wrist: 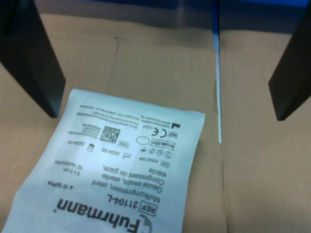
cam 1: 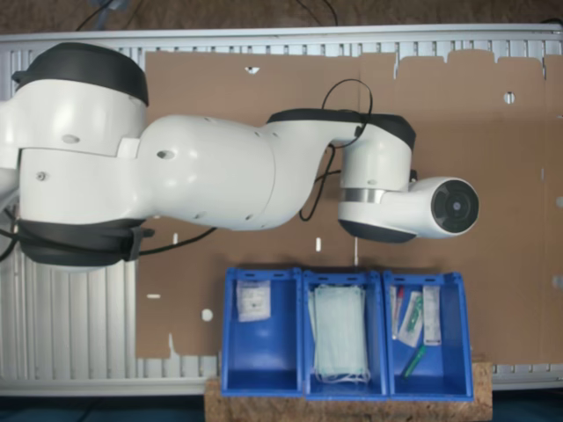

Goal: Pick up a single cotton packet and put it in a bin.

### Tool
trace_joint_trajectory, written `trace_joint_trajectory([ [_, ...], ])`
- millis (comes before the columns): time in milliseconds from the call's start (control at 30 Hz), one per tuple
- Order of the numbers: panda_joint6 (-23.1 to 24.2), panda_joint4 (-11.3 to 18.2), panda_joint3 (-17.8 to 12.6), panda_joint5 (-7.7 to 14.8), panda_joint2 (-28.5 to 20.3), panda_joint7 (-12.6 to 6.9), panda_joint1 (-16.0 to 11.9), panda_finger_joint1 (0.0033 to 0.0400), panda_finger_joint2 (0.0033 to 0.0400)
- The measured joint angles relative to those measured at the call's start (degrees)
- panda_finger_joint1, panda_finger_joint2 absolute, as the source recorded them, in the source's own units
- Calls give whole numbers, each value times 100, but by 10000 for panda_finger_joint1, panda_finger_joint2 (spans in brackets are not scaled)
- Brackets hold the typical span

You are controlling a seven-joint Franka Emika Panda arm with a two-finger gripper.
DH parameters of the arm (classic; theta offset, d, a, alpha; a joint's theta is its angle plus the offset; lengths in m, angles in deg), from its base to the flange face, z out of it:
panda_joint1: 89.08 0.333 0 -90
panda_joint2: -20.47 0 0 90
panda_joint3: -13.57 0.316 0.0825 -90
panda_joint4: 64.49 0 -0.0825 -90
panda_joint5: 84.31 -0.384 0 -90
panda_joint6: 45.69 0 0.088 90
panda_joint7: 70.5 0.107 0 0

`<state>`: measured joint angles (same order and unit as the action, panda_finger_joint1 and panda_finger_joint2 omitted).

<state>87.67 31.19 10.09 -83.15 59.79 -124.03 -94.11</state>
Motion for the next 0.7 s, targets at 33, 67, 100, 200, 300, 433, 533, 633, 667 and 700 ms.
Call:
trace_joint_trajectory([
  [33, 46, 19, -9, 0, 11, 0, 0, 400, 400],
  [67, 90, 40, -18, 0, 19, 0, 0, 400, 400],
  [100, 138, 59, -25, 0, 28, 0, 0, 400, 400],
  [200, 317, 105, -45, 0, 76, 0, 0, 400, 400],
  [300, 439, 112, -54, 0, 124, 0, 3, 400, 400],
  [433, 540, 113, -62, 0, 174, 0, 16, 400, 400],
  [533, 623, 113, -69, 0, 218, 0, 44, 400, 400],
  [633, 691, 112, -70, 0, 249, 0, 79, 400, 400],
  [667, 710, 112, -70, 0, 257, 0, 90, 400, 400],
  [700, 726, 112, -70, 0, 265, 0, 103, 400, 400],
])
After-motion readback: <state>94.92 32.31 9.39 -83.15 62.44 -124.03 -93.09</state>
